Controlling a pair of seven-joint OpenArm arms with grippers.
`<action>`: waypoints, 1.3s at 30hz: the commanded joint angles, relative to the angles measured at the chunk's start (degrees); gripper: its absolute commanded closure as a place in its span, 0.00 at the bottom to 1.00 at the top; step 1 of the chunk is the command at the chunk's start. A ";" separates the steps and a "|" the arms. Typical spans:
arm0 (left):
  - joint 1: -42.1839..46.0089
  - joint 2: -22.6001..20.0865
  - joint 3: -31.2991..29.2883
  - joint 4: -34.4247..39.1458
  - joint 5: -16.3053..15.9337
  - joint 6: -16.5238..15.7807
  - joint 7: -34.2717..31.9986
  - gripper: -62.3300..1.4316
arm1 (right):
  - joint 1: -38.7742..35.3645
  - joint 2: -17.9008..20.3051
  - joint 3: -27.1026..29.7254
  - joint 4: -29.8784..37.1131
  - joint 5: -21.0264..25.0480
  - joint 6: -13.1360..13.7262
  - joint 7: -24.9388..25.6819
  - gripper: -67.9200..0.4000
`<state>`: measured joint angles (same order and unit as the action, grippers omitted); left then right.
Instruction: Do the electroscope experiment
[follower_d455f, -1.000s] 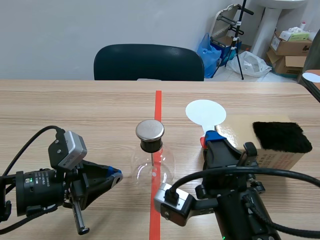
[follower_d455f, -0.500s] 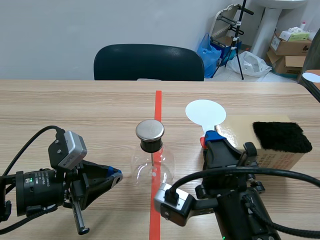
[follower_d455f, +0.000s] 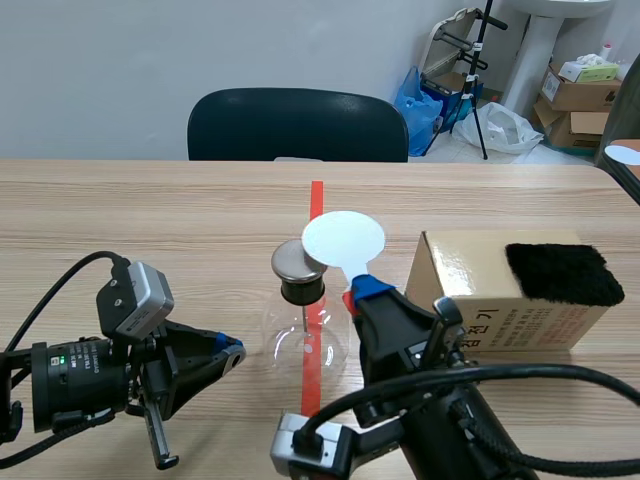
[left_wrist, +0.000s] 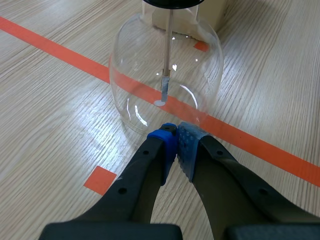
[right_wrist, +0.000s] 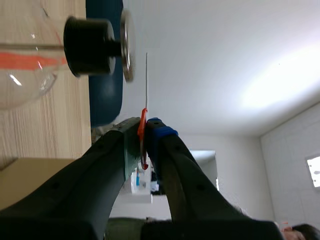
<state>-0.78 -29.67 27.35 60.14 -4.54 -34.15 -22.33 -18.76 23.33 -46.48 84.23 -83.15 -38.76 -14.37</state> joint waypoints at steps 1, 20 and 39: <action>-0.07 0.28 -0.37 1.36 -0.72 0.11 -0.59 0.93 | 0.52 0.02 0.44 0.26 -0.37 -0.70 1.20 0.98; -0.07 0.28 -0.37 1.36 -0.72 0.11 -0.59 0.93 | 0.68 0.02 0.44 0.26 -0.39 -0.70 7.28 0.98; -0.07 0.28 -0.37 1.36 -0.72 0.11 -0.59 0.93 | 0.68 0.04 0.44 0.26 -0.39 -0.68 7.02 0.98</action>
<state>-0.78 -29.67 27.35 60.14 -4.56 -34.15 -22.35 -18.74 23.33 -46.48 84.23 -83.18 -38.74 -6.94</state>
